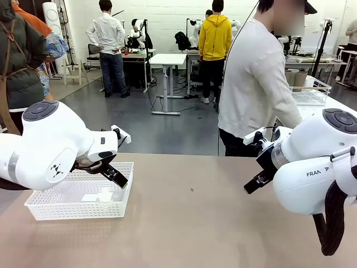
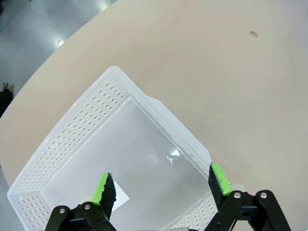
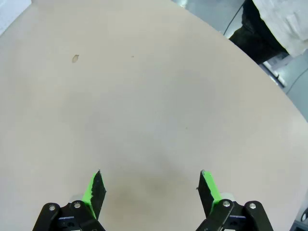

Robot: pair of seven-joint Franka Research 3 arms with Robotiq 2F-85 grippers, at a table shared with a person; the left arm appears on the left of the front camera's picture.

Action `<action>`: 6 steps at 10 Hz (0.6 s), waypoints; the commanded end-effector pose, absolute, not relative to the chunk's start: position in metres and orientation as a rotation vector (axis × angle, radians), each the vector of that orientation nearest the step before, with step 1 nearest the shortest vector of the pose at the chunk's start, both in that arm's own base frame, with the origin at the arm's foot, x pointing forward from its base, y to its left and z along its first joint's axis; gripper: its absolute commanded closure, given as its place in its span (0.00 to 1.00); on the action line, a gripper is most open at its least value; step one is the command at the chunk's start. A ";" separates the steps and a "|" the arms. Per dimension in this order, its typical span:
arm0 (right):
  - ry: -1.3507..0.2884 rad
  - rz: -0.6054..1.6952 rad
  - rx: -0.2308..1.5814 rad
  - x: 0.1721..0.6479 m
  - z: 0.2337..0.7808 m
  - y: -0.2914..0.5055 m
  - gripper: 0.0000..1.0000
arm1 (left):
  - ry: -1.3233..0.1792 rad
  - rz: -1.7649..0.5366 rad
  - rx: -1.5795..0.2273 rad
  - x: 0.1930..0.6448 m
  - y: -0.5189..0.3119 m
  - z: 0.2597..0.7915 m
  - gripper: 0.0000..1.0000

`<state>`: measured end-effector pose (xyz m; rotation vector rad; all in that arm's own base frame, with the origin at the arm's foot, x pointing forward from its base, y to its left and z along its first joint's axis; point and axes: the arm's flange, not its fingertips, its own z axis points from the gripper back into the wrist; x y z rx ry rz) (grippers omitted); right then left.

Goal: Clean and organize the cups into the basket.
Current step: Pick up the Organizing basket and move it to the center of the table, then pick up the Reusable plastic cup from the right side of the table and place it inside the Organizing basket.

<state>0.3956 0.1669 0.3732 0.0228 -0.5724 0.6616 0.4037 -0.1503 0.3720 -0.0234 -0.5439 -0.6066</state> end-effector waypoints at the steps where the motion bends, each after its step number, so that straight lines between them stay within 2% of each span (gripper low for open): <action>1: -0.572 0.662 0.023 0.396 0.373 0.167 0.00 | -0.544 -0.607 -0.023 0.404 -0.150 0.372 0.00; 2: -0.572 0.662 0.023 0.396 0.373 0.167 0.00 | -0.620 -0.681 -0.020 0.383 -0.129 0.400 0.00; 3: -0.617 0.639 -0.033 0.364 0.398 0.161 0.00 | -0.688 -0.684 0.040 0.349 -0.116 0.431 0.00; 5: -0.675 0.684 -0.065 0.290 0.440 0.151 0.00 | -0.726 -0.678 0.022 0.291 -0.088 0.481 0.00; 6: -0.676 0.749 -0.231 0.246 0.451 0.143 0.00 | -0.701 -0.710 0.062 0.268 -0.078 0.495 0.00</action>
